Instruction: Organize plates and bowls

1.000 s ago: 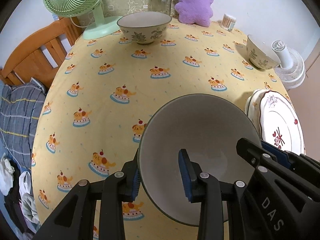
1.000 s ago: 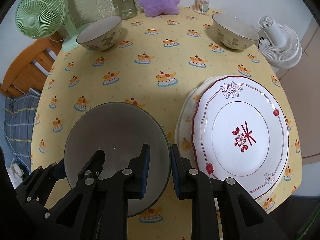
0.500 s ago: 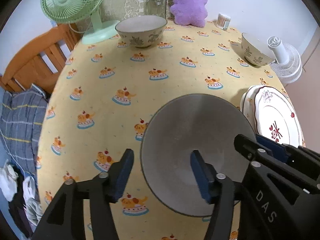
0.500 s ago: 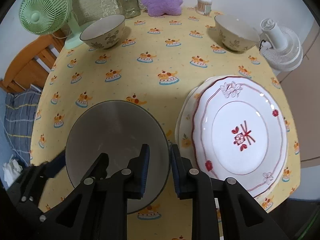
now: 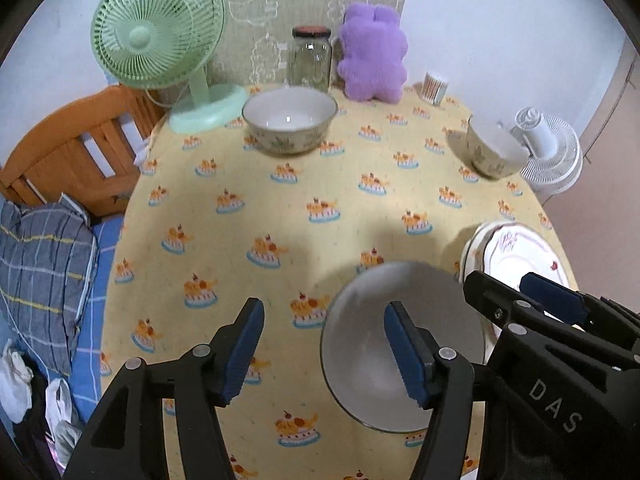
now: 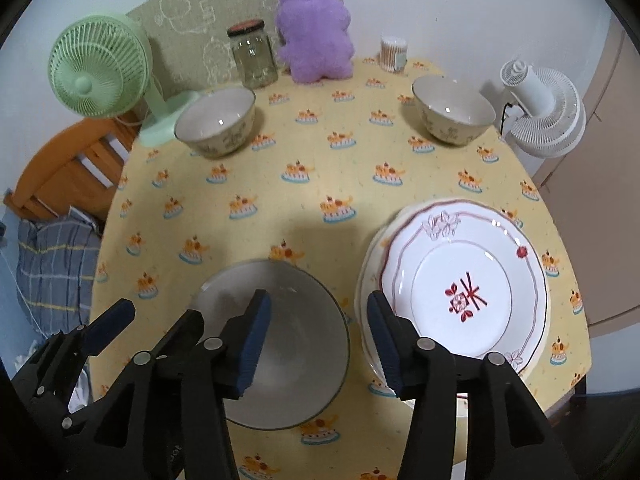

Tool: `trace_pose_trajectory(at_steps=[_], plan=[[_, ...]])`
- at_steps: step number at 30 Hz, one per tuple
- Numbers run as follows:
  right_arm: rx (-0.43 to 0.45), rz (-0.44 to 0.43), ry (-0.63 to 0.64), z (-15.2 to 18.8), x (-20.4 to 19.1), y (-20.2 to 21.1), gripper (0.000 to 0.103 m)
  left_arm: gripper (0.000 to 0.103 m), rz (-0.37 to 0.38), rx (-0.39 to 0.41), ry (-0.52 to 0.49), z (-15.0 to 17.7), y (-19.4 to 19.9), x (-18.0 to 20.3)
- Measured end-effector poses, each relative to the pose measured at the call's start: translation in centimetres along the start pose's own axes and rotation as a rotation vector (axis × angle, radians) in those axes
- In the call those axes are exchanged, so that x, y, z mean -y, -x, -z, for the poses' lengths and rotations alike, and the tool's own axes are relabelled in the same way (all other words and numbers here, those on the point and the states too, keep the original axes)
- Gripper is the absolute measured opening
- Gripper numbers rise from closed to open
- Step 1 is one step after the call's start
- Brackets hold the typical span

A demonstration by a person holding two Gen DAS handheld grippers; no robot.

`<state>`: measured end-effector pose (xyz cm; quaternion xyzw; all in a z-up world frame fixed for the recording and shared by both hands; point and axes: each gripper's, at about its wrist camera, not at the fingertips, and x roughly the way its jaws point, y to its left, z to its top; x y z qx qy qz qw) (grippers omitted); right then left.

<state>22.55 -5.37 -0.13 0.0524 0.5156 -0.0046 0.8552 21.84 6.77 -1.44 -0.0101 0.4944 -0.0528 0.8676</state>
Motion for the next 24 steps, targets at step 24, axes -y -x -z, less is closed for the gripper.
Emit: trace_pose_trajectory(at_steps=[24], plan=[[0.111, -0.107, 0.220, -13.8, -2.2, -3.6, 0.068, 0.081, -0.137, 0.098, 0.175, -11.0, -2.6, -1.1]])
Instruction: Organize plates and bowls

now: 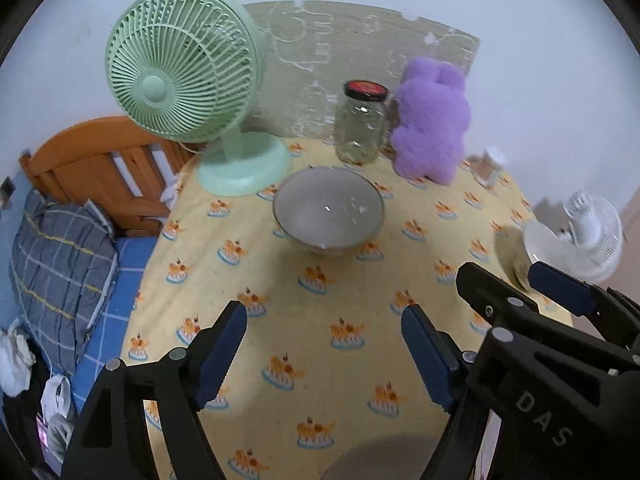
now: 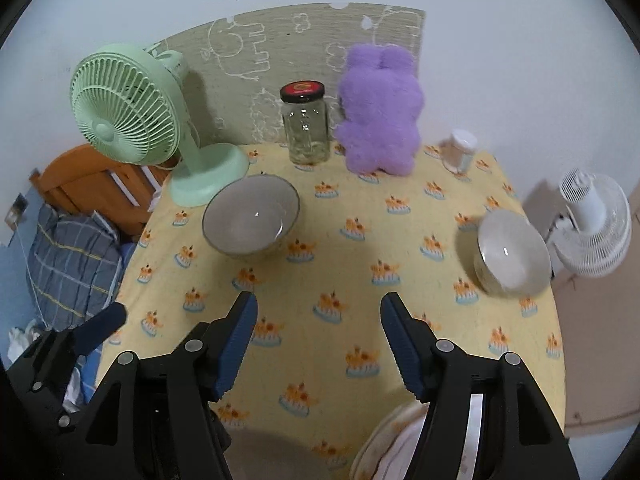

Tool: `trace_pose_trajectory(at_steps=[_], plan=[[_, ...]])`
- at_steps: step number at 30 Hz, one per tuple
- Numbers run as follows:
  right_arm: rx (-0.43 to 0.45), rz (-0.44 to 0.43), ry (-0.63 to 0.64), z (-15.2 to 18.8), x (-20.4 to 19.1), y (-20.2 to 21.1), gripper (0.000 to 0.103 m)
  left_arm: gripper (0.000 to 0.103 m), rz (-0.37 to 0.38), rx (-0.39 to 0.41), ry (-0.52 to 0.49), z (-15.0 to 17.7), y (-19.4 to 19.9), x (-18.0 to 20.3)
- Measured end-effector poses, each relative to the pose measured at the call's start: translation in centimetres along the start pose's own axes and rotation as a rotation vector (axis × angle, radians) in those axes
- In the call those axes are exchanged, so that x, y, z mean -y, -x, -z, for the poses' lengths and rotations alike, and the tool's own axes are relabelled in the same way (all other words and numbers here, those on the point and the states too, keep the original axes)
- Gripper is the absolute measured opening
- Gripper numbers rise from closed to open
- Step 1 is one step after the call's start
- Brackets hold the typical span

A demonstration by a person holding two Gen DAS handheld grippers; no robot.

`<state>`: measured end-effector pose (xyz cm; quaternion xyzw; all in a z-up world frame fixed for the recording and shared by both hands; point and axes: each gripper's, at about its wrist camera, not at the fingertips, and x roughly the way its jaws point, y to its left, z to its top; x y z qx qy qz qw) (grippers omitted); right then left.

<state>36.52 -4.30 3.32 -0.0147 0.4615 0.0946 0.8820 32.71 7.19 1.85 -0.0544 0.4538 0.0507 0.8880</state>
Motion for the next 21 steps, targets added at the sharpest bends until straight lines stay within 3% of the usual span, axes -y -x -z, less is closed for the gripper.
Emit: trace_pose_trajectory(at_steps=[2, 7, 11, 21], plan=[[-0.012, -0.046, 0.005, -1.2, 0.4, -1.5, 0.068, 0.081, -0.020, 0.003, 0.024, -0.6, -0.7, 0.1], [-0.010, -0.046, 0.095, -3.5, 0.2, -4.3, 0.068, 0.081, -0.023, 0.005, 0.060, -2.1, -2.7, 0.4], [-0.031, -0.078, 0.092, -5.2, 0.3, -6.9, 0.068, 0.081, -0.100, 0.010, 0.063, -3.9, -4.7, 0.5], [-0.059, -0.124, 0.070, -7.9, -0.6, -13.1, 0.068, 0.076, -0.158, -0.028, 0.155, -6.2, -11.6, -2.0]])
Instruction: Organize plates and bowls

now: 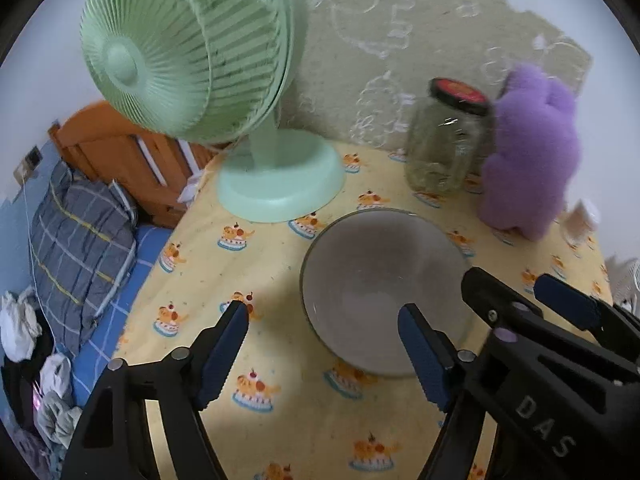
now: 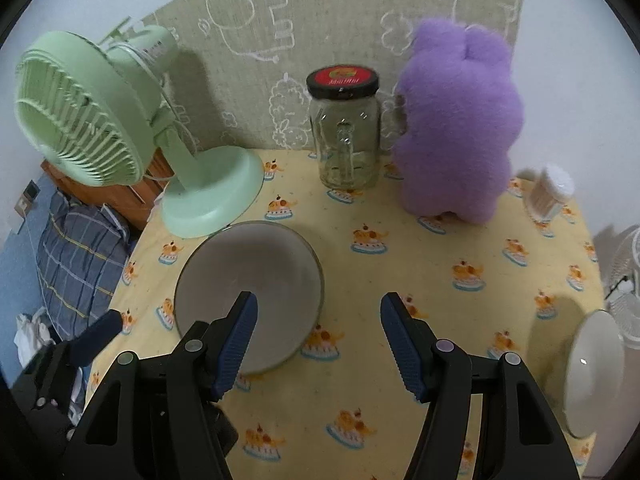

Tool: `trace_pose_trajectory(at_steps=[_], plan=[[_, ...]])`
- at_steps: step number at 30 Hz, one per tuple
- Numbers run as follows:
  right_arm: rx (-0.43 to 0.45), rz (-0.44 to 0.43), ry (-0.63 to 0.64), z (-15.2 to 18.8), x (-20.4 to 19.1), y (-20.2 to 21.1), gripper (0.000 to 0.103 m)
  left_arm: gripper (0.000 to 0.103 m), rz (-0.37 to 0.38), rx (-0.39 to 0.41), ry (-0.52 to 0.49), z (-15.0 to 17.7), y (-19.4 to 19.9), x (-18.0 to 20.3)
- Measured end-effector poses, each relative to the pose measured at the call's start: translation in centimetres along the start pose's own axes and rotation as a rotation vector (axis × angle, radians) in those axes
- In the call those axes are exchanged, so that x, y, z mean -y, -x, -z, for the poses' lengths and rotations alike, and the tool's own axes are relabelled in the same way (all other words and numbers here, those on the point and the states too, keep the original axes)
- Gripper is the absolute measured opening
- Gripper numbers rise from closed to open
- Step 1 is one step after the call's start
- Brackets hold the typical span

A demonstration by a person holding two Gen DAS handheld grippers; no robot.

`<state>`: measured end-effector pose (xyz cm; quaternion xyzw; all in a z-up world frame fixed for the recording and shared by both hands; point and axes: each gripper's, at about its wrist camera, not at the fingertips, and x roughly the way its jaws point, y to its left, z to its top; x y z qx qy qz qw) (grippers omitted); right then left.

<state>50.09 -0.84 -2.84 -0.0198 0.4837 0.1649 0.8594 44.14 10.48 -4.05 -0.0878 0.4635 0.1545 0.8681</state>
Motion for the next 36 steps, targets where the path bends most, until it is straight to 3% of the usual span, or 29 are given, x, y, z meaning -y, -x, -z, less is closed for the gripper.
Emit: trace_pose_trajectory(at_steps=[5, 10, 12, 18, 36], plan=[[-0.023, -0.003, -0.006, -0.4, -0.2, -2.9, 0.065, 0.069, -0.021, -0.024, 0.036, -0.3, -2.9, -0.9], [-0.046, -0.002, -0.021, -0.7, -0.6, -4.6, 0.048, 0.061, -0.041, -0.033, 0.002, -0.8, -4.2, -0.6], [-0.056, -0.005, -0.024, -0.8, -0.7, -5.0, 0.040, 0.047, -0.041, -0.044, -0.002, -1.1, -4.8, -0.4], [-0.055, 0.027, -0.014, -1.4, -0.7, -6.3, 0.020, 0.033, -0.013, -0.068, -0.006, -1.6, -6.6, 0.2], [-0.072, 0.004, -0.010, -1.0, -0.2, -6.2, 0.020, 0.030, -0.011, -0.118, -0.008, -1.5, -6.9, 0.7]])
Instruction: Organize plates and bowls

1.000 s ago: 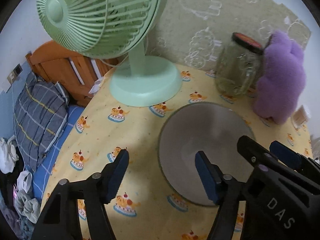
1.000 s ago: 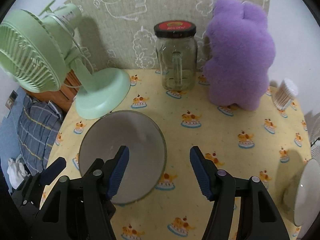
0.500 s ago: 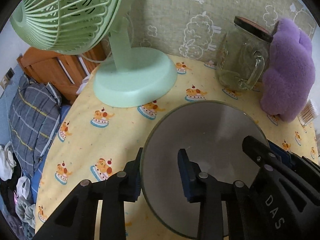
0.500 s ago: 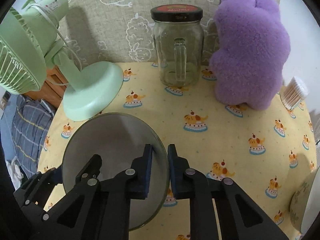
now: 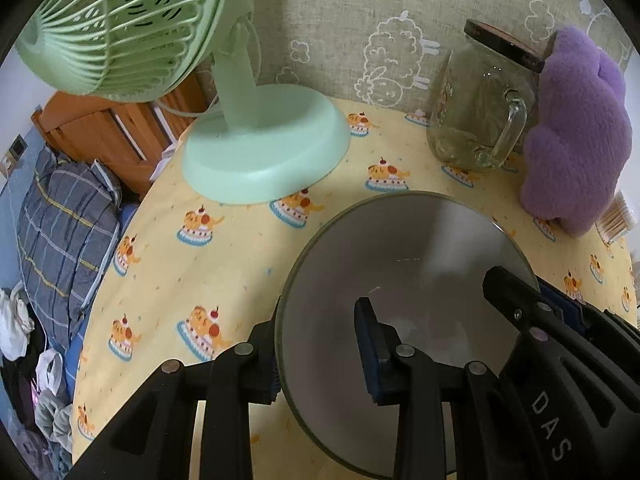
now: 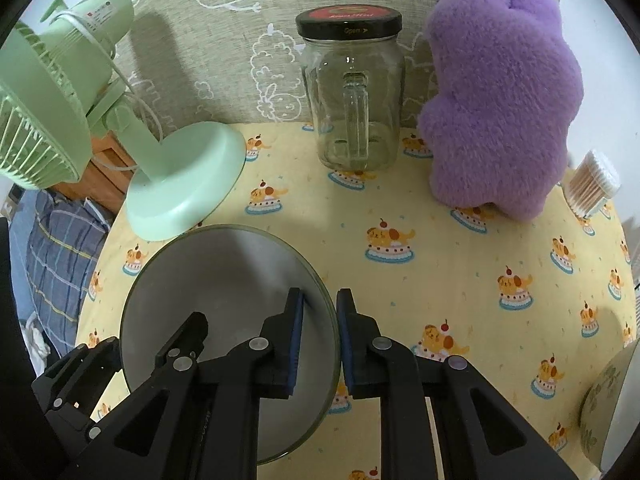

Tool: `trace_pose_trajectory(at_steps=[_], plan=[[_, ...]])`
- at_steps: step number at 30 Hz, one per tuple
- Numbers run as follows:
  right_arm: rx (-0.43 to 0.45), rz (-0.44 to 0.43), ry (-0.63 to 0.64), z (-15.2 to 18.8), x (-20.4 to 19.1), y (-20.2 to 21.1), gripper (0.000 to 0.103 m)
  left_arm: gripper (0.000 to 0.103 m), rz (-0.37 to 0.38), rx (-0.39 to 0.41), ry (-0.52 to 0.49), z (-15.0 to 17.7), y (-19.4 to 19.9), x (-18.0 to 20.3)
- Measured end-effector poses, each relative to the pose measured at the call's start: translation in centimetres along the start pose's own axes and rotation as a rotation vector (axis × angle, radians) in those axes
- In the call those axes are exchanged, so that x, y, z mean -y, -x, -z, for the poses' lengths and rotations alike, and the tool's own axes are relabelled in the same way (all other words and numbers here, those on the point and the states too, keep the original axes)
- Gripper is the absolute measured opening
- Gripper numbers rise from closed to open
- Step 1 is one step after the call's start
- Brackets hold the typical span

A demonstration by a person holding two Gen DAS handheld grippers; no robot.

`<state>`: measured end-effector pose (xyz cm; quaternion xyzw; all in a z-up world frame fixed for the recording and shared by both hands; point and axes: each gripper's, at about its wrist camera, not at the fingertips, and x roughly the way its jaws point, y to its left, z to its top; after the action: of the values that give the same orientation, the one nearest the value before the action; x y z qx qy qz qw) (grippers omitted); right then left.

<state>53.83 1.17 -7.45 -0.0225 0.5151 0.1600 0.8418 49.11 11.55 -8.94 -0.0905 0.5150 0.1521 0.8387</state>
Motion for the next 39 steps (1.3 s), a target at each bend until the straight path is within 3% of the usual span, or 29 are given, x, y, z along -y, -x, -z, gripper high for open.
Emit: trace_pose_trajectory(at_steps=[14, 39], plan=[[-0.034, 0.012, -0.035, 3.5, 1.3, 3.8, 0.021, 0.030, 0.007, -0.019, -0.066, 3.4, 3.5, 1.8], [0.079, 0.095, -0.167, 10.8, 0.3, 18.4, 0.020, 0.030, 0.119, 0.094, -0.213, 8.9, 16.8, 1.7]])
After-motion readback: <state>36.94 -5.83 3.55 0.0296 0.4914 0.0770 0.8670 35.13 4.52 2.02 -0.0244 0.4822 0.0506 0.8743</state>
